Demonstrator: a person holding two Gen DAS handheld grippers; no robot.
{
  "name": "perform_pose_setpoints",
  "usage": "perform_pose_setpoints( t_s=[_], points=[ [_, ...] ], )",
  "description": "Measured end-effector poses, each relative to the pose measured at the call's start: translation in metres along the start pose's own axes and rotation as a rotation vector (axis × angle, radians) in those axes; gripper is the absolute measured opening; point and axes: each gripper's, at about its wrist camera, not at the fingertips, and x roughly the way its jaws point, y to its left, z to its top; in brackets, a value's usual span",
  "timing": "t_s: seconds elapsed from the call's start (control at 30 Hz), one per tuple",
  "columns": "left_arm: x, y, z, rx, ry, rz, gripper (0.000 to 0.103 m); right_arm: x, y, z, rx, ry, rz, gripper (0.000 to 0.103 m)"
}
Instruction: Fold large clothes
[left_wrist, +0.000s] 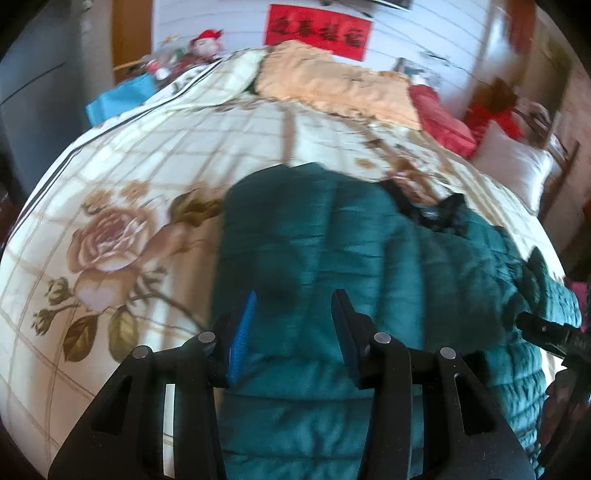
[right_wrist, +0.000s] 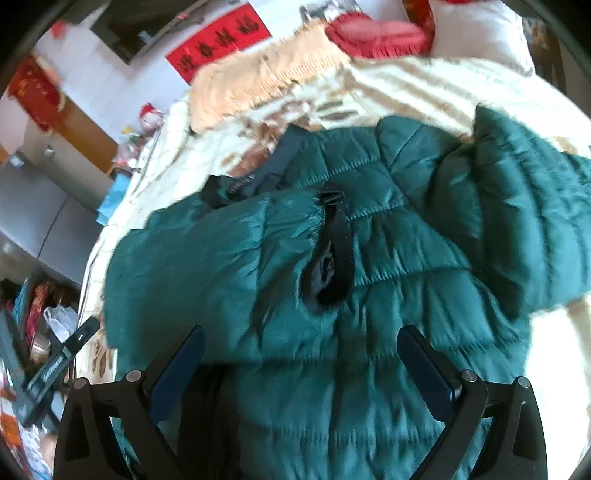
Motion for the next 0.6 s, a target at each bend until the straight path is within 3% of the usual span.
perform_pose_setpoints(
  t_s=[0.1,0.17,0.23,0.4,0.6],
  points=[
    [0.01,0.016,-0.003,-0.035,0.019,0.023,0.042,0.021,0.002,0.01,0.025,0.031,0.047,0.103],
    [0.016,0.024,-0.005,-0.048,0.031,0.03,0.042,0.027,0.007,0.012,0.014,0.009,0.053,0.092],
    [0.017,0.028,-0.006,-0.058,0.032,0.028,0.042,0.029,0.014,0.013,-0.019,-0.013,0.05,0.057],
    [0.016,0.027,-0.003,-0.055,0.021,0.032,0.042,0.021,0.027,0.013,-0.104,-0.065,0.015,0.025],
    [0.014,0.023,0.001,-0.063,0.015,0.021,0.042,-0.028,0.039,0.02,-0.211,-0.225,-0.043,0.019]
  ],
)
